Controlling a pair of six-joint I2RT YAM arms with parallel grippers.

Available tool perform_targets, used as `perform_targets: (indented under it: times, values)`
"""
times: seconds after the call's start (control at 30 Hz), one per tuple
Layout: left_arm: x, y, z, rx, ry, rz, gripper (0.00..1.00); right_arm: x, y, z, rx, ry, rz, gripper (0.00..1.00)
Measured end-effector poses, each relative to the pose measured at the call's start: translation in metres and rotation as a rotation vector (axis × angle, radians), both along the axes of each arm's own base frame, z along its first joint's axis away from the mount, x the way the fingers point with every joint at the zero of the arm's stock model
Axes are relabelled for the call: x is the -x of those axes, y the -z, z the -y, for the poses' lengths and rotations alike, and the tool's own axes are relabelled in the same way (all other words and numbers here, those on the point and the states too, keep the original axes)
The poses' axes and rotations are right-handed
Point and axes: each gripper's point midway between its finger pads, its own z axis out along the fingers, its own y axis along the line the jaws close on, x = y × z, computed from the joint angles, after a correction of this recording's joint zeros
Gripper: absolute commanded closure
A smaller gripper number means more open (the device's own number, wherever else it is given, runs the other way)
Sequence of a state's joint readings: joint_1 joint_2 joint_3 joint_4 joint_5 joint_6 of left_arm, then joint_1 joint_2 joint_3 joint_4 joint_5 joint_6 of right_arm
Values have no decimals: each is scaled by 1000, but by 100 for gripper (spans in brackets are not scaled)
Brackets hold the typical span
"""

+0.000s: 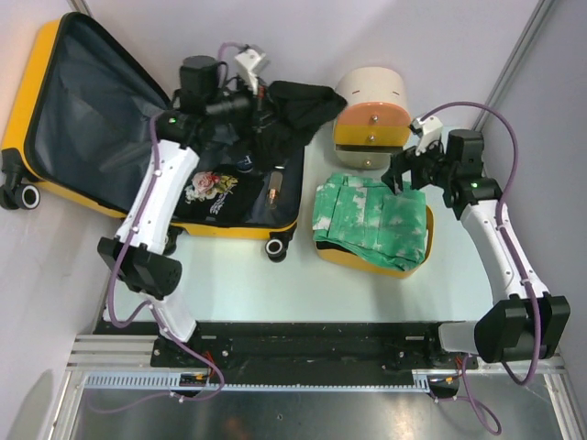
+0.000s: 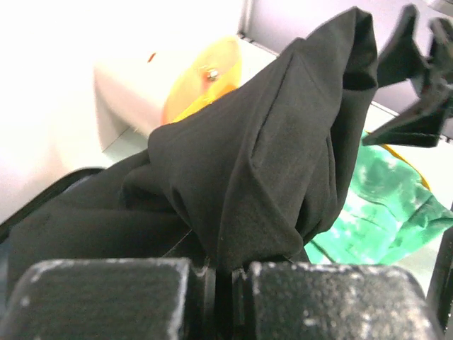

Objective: Open, take out, and arrange the luggage

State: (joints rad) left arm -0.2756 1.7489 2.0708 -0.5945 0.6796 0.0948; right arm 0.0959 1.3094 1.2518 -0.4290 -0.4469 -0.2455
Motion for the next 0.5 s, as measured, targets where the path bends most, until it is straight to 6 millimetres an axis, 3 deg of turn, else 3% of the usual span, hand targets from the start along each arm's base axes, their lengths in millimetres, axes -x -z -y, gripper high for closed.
perform_targets:
  times: [0.2, 0.3, 0.43, 0.5]
  values:
    - [32, -6, 80, -29, 159, 72, 100, -4, -7, 44, -25, 126, 0, 3]
    - [45, 1, 116, -51, 233, 100, 100, -3, -11, 68, -30, 196, 2, 2]
    - [69, 36, 162, -121, 336, 121, 100, 1, -18, 102, -39, 297, 15, 2]
    - [85, 66, 187, -170, 397, 110, 100, 4, -21, 115, -44, 337, 20, 2]
